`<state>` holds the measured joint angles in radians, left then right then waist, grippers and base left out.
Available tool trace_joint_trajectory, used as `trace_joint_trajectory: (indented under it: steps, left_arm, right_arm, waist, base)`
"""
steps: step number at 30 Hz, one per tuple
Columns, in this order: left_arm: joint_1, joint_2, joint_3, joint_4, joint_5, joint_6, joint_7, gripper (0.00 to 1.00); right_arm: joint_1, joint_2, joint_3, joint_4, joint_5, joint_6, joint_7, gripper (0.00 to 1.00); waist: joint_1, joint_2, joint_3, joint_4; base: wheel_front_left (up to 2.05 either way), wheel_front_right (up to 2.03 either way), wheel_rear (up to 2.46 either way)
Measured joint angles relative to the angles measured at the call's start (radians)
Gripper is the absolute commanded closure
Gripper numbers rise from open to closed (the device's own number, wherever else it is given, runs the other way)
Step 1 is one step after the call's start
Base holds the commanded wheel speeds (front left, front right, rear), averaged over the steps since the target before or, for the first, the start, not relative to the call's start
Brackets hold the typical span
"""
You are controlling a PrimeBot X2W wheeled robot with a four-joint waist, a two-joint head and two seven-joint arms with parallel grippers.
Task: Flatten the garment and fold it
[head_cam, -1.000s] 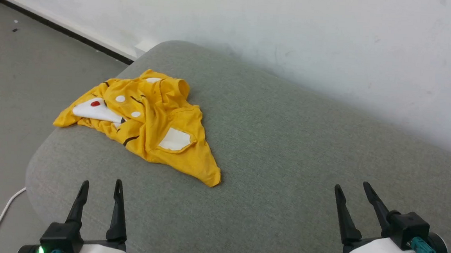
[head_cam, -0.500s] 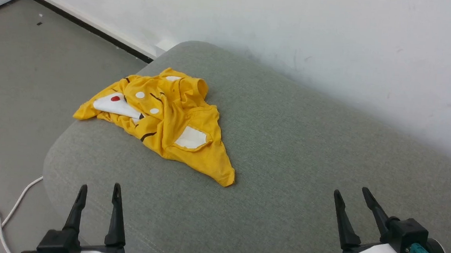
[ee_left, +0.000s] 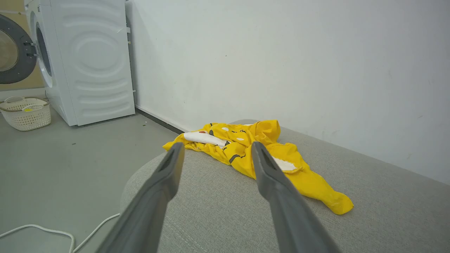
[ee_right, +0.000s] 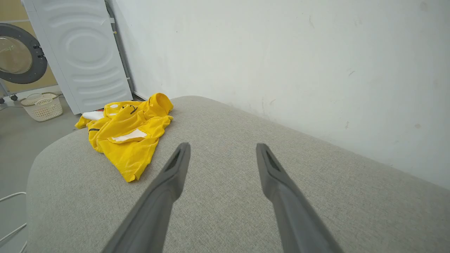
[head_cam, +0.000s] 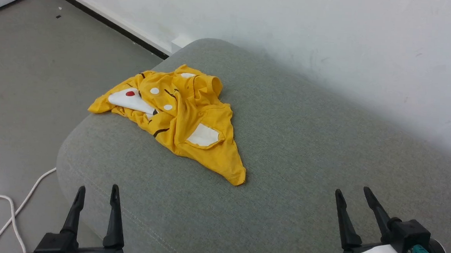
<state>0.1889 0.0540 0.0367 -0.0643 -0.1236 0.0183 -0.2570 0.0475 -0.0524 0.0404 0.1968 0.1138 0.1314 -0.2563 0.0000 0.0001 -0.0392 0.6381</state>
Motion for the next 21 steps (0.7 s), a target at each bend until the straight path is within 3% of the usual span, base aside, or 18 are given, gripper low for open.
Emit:
trace_joint_trajectory:
  steps: [5, 10, 12, 15, 21]
  left_arm:
    - [0.000, 0.000, -0.001, 0.000, -0.014, 0.000, 0.000, 0.00]
    - [-0.021, 0.000, -0.004, -0.061, -0.200, -0.001, 0.000, 0.00]
    - [-0.057, 0.005, -0.009, -0.090, -0.218, -0.026, 0.011, 0.00]
    - [-0.174, 0.059, -0.017, -0.144, -0.221, -0.057, 0.086, 0.00]
    - [-0.504, 0.161, 0.010, -0.144, -0.256, -0.066, 0.268, 0.00]
  right_arm:
    - [0.000, 0.000, -0.003, -0.003, -0.007, 0.000, 0.000, 0.00]
    - [0.000, 0.000, -0.009, -0.010, -0.009, 0.000, 0.000, 0.00]
    - [0.000, 0.000, -0.013, -0.017, -0.013, 0.000, -0.001, 0.00]
    - [0.000, 0.000, -0.019, -0.028, -0.028, 0.000, -0.001, 0.00]
    - [-0.024, 0.001, -0.037, -0.095, -0.074, 0.000, 0.014, 0.00]
  waist:
    - [0.0000, 0.0000, 0.004, -0.003]
    - [-0.0001, 0.0000, 0.009, -0.004]
    - [-0.0001, 0.0000, 0.015, -0.002]
    - [0.0000, 0.0000, 0.031, -0.001]
    - [0.0000, 0.0000, 0.085, -0.006]
  base:
    - [0.00, 0.00, 0.00]
    - [0.00, 0.00, 0.00]
    - [0.00, 0.00, 0.00]
    - [0.00, 0.00, 0.00]
    - [0.00, 0.00, 0.00]
